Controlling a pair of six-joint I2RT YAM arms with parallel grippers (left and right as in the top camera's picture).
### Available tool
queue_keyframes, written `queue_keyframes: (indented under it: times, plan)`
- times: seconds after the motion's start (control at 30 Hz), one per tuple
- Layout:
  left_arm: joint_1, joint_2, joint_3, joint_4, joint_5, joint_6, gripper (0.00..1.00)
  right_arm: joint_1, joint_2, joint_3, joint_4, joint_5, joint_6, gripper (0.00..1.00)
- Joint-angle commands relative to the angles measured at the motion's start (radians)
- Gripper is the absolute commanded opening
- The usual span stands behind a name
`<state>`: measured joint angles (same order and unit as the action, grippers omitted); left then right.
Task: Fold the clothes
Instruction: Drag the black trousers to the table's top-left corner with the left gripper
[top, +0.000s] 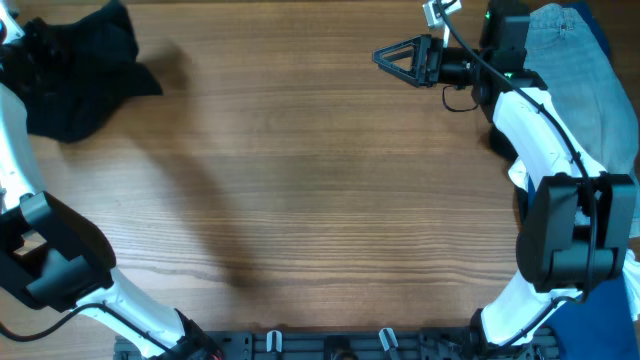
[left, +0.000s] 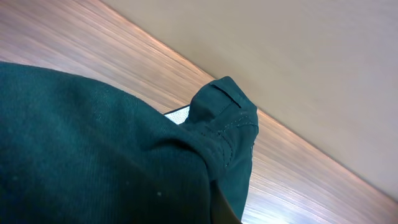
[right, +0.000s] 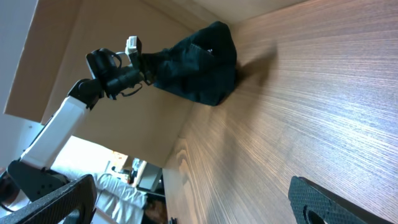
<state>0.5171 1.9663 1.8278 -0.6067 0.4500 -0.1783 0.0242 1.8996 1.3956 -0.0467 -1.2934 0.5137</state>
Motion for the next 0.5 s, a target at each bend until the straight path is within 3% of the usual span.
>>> queue_keyframes:
  times: [0.0, 0.2, 0.33, 0.47]
  plan:
    - [0.068, -0.059, 0.005, 0.056, -0.097, 0.052, 0.04, 0.011, -0.034, -0.01, 0.0, -0.009, -0.015, 1.0]
    - [0.138, -0.059, 0.005, 0.225, -0.209, 0.072, 0.04, 0.012, -0.034, -0.01, -0.028, -0.008, -0.016, 1.0]
    - [0.089, -0.059, 0.005, 0.399, -0.34, 0.229, 0.04, 0.012, -0.034, -0.01, -0.045, -0.009, -0.014, 1.0]
    - [0.021, -0.055, 0.005, 0.524, -0.478, 0.3, 0.04, 0.028, -0.034, -0.01, -0.052, -0.009, -0.016, 1.0]
